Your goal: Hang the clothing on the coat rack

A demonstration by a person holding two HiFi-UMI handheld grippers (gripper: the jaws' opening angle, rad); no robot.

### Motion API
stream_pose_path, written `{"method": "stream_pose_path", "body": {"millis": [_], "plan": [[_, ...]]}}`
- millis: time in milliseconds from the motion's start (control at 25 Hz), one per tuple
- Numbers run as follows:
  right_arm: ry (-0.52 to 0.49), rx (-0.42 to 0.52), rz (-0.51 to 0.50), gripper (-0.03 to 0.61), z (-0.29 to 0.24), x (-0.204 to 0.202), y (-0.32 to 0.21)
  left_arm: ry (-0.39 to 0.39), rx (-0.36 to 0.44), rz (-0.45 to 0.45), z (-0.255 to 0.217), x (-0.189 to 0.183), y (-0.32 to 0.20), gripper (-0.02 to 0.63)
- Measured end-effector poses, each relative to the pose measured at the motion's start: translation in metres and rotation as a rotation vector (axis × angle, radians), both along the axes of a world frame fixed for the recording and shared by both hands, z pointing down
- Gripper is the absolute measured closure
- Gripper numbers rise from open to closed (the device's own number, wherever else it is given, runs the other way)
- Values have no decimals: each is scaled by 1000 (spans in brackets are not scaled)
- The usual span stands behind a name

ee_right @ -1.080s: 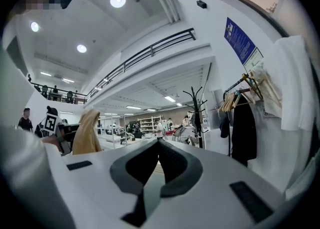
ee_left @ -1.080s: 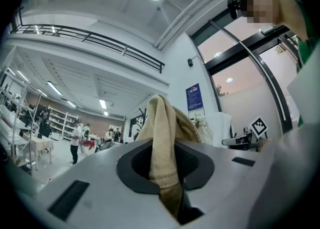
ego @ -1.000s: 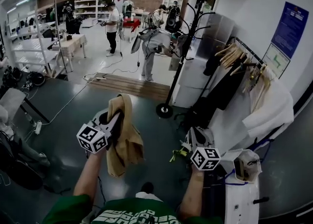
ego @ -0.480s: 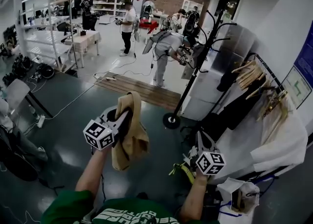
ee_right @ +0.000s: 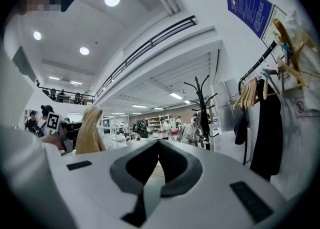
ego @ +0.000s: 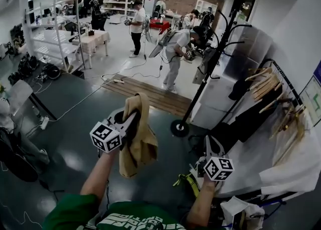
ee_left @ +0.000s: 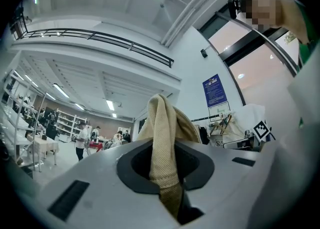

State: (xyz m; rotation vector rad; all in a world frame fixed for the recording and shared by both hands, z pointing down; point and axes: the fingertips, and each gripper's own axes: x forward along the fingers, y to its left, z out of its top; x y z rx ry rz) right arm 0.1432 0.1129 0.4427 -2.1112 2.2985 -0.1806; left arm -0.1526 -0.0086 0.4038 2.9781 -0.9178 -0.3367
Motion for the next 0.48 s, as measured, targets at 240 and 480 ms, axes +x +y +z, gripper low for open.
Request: {"method": "stream_pose_path", "body": {"millis": [240,480], "plan": [[-22,-17,-20,571,9,15,-28,-8,-16,8,3,27,-21,572],[-33,-28,-37,571,20,17,-65,-11,-15,18,4,39,-51,572]]}}
